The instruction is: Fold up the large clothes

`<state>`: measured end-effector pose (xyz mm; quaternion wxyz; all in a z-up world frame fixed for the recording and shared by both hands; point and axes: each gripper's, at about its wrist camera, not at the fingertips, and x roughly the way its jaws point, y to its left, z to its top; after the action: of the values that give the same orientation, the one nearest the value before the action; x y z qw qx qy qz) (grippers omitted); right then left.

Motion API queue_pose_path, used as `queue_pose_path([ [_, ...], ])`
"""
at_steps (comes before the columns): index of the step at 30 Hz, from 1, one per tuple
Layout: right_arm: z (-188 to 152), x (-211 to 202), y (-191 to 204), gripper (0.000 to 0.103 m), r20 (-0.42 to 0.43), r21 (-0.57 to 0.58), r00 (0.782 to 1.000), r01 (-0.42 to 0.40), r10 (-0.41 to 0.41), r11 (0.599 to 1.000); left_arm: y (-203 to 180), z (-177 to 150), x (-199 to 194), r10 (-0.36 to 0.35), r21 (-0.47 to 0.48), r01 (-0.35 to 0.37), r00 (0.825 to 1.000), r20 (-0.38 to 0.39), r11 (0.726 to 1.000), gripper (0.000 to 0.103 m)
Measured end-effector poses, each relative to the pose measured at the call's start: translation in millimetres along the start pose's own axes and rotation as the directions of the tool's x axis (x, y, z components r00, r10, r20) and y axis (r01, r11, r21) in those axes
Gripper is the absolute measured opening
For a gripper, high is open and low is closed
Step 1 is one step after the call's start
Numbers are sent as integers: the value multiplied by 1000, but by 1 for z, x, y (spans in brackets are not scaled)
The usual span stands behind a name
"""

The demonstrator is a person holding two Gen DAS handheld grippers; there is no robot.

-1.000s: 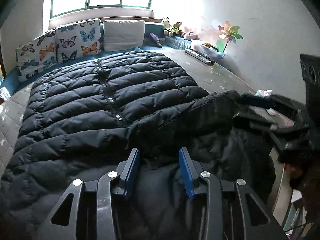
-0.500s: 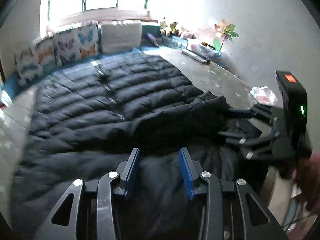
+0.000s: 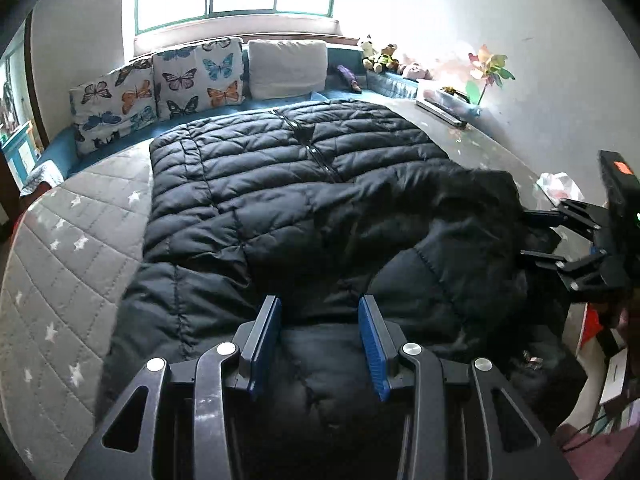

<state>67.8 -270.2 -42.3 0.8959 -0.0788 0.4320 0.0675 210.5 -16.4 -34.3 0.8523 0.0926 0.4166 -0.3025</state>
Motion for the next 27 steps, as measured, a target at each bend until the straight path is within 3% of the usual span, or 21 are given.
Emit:
queue_pose_path([
  [3,-5,8,-10,73,-5,51,999,-34,35,998,-3,-7,8,15,10,-15,1000,-11,1000,44],
  [8,-8,16,-11,73,-3,40,999,-42,42,998,-7,-11,23,34,30,-34,999,-26,999,45],
  [13,7,1,-10,73,-50,15,998,-26,27,1000,-8,9,11,20,15,-18,997,-79,1000,45],
  [19,49,-17,-8,73,7,-13,998,-70,70,997,-26,51,-2,-61,24,61,998,-11,998,45],
  [23,71,8,-4,73,-21,-5,994,-106,106,994,-39,74,26,-114,25,114,993,-24,993,45],
  [27,62,43,-6,68,-100,39,989,-109,112,993,-45,73,68,-141,-2,141,984,-110,990,45],
])
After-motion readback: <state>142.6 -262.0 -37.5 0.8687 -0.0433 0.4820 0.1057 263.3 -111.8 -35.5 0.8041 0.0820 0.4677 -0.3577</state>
